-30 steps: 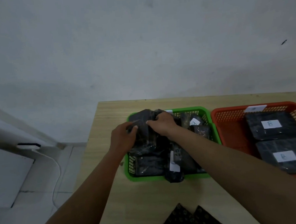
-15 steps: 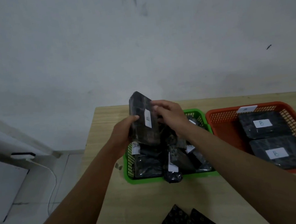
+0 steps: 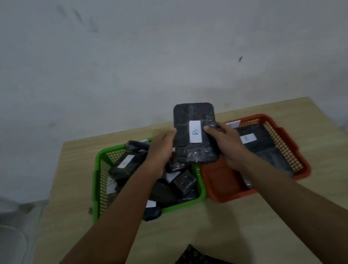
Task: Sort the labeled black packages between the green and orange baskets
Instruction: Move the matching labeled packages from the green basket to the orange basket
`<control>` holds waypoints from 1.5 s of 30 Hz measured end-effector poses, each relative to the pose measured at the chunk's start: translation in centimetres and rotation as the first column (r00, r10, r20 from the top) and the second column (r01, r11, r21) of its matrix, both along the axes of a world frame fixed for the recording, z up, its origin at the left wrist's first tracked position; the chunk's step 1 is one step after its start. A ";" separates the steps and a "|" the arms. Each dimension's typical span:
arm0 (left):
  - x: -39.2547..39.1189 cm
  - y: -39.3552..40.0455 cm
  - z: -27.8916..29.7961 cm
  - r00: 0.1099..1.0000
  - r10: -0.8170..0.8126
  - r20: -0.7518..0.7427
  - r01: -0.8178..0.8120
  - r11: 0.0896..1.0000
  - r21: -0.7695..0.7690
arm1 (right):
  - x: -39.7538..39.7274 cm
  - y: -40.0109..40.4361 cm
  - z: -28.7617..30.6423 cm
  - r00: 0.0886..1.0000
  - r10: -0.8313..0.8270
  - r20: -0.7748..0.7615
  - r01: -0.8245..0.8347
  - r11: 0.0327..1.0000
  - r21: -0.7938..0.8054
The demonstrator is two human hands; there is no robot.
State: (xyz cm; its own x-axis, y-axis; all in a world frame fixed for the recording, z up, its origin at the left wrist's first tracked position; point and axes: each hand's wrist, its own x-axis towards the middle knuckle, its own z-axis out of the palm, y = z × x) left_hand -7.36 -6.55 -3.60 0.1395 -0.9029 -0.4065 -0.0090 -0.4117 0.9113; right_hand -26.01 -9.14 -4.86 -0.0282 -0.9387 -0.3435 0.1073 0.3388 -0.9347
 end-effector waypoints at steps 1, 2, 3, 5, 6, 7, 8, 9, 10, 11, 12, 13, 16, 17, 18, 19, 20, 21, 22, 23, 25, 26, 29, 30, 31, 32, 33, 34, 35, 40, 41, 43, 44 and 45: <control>-1.4 -0.3 -0.6 0.988 -0.019 0.151 0.023 0.999 -0.024 | -2.0 -0.2 -0.3 0.996 -0.035 -0.077 0.035 0.999 -0.009; -2.7 -0.4 -1.2 0.950 -0.051 0.308 0.067 0.997 -0.041 | -3.8 -0.3 -0.6 0.988 -0.064 -0.141 0.062 0.998 -0.020; -4.0 -0.3 -1.9 0.890 -0.076 0.450 0.113 0.992 -0.055 | -5.5 -0.4 -0.9 0.977 -0.085 -0.196 0.081 0.996 -0.027; -6.3 0.1 -3.2 0.793 -0.089 0.603 0.177 0.980 -0.089 | -8.0 -0.5 -1.7 0.938 -0.096 -0.333 0.087 0.995 -0.041; -7.2 0.4 -3.7 0.778 -0.085 0.623 0.191 0.976 -0.106 | -8.8 -0.5 -2.2 0.913 -0.079 -0.401 0.068 0.997 -0.042; -7.8 0.7 -4.3 0.764 -0.088 0.640 0.203 0.973 -0.108 | -9.6 -0.5 -2.7 0.889 -0.054 -0.456 0.043 0.998 -0.035; -8.3 0.9 -4.9 0.740 -0.103 0.665 0.222 0.970 -0.096 | -10.0 -0.5 -3.2 0.864 -0.027 -0.502 0.018 1.000 -0.023; -8.7 1.3 -5.5 0.702 -0.121 0.702 0.239 0.968 -0.073 | -10.3 -0.4 -3.8 0.839 -0.002 -0.544 -0.004 1.000 -0.009; -9.1 1.6 -6.1 0.666 -0.122 0.736 0.243 0.968 -0.060 | -10.4 -0.3 -4.3 0.821 0.020 -0.571 -0.023 1.000 0.001; -9.5 2.0 -6.6 0.648 -0.098 0.755 0.220 0.973 -0.063 | -10.3 -0.3 -4.9 0.815 0.038 -0.579 -0.041 0.999 0.008; -9.9 2.2 -7.0 0.649 -0.058 0.758 0.175 0.982 -0.075 | -10.1 -0.2 -5.4 0.815 0.057 -0.577 -0.064 0.998 0.009; -10.2 2.4 -7.2 0.655 -0.019 0.755 0.120 0.990 -0.079 | -9.7 -0.2 -5.9 0.814 0.078 -0.575 -0.089 0.996 0.008; -10.4 2.1 -7.6 0.634 -0.020 0.773 0.070 0.997 -0.031 | -8.4 -0.3 -7.3 0.799 0.126 -0.588 -0.157 0.988 -0.001; -10.3 1.9 -7.6 0.625 -0.033 0.780 0.081 0.996 -0.023 | -8.0 -0.3 -7.8 0.791 0.137 -0.597 -0.173 0.985 -0.002; -10.1 1.8 -7.6 0.636 -0.022 0.771 0.075 0.997 -0.033 | -7.6 -0.2 -8.2 0.781 0.147 -0.607 -0.187 0.982 -0.002; -10.0 1.8 -7.4 0.660 0.005 0.752 0.057 0.997 -0.057 | -7.3 -0.1 -8.5 0.771 0.156 -0.618 -0.202 0.979 -0.004; -10.0 1.8 -7.3 0.681 0.039 0.732 0.035 0.996 -0.086 | -7.1 0.0 -8.7 0.759 0.166 -0.630 -0.220 0.976 -0.008; -9.9 1.9 -7.2 0.692 0.069 0.719 0.015 0.994 -0.110 | -7.0 0.2 -8.9 0.740 0.173 -0.650 -0.244 0.970 -0.020; -9.9 1.9 -7.2 0.694 0.088 0.715 0.003 0.992 -0.124 | -7.0 0.4 -9.1 0.710 0.178 -0.682 -0.276 0.961 -0.036; -9.9 1.9 -7.2 0.694 0.095 0.714 -0.005 0.992 -0.127 | -7.0 0.7 -9.3 0.667 0.188 -0.721 -0.316 0.948 -0.044; -9.8 1.8 -7.4 0.692 0.110 0.714 -0.020 0.991 -0.134 | -7.3 1.3 -9.4 0.578 0.226 -0.784 -0.394 0.919 -0.027; -9.7 1.8 -7.5 0.691 0.118 0.714 -0.025 0.990 -0.140 | -7.5 1.6 -9.5 0.533 0.253 -0.807 -0.443 0.896 -0.012; -9.2 1.7 -7.6 0.694 0.108 0.712 -0.016 0.991 -0.135 | -8.0 2.4 -10.2 0.263 0.391 -0.882 -0.604 0.779 0.166; -9.1 1.7 -7.6 0.698 0.102 0.709 -0.008 0.991 -0.135 | -8.1 2.6 -10.5 0.159 0.423 -0.892 -0.629 0.740 0.238; -9.0 1.8 -7.6 0.706 0.099 0.701 -0.002 0.990 -0.138 | -8.1 2.7 -10.8 0.081 0.431 -0.899 -0.642 0.712 0.283; -8.9 1.8 -7.6 0.715 0.100 0.692 0.002 0.990 -0.144 | -8.0 2.7 -10.9 0.032 0.422 -0.906 -0.650 0.697 0.302; -8.9 1.9 -7.5 0.727 0.095 0.680 0.008 0.989 -0.147 | -7.9 2.6 -11.0 0.002 0.417 -0.909 -0.654 0.688 0.314; -8.8 1.9 -7.4 0.740 0.087 0.667 0.015 0.989 -0.146 | -7.8 2.5 -10.9 -0.014 0.427 -0.904 -0.651 0.682 0.332; -8.6 1.8 -7.4 0.749 0.069 0.659 0.029 0.990 -0.136 | -7.6 2.4 -10.7 -0.012 0.446 -0.895 -0.644 0.681 0.348; -6.3 1.0 -6.3 0.683 -0.006 0.730 0.109 0.990 -0.094 | -6.2 2.2 -8.7 0.299 0.246 -0.922 -0.584 0.811 0.027; -5.5 0.8 -5.6 0.667 0.019 0.745 0.093 0.990 -0.108 | -5.4 2.1 -8.1 0.368 0.185 -0.911 -0.574 0.816 -0.066; -3.4 0.5 -4.3 0.642 0.071 0.764 0.061 0.988 -0.143 | -3.2 1.8 -6.9 0.475 0.126 -0.871 -0.585 0.784 -0.205; -2.1 0.4 -3.9 0.625 0.061 0.778 0.081 0.987 -0.142 | -2.0 1.8 -6.4 0.503 0.133 -0.854 -0.614 0.751 -0.245; -0.8 0.4 -3.4 0.604 0.034 0.797 0.103 0.987 -0.120 | -0.8 1.7 -5.9 0.513 0.154 -0.845 -0.652 0.710 -0.266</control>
State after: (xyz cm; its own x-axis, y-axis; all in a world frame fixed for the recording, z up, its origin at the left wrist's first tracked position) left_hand -8.16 -6.11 -7.05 0.3127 -0.9496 -0.0215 -0.7682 -0.2661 0.5822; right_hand -26.81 -7.44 -10.79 0.4059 -0.9068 0.1139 -0.6880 -0.3852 -0.6150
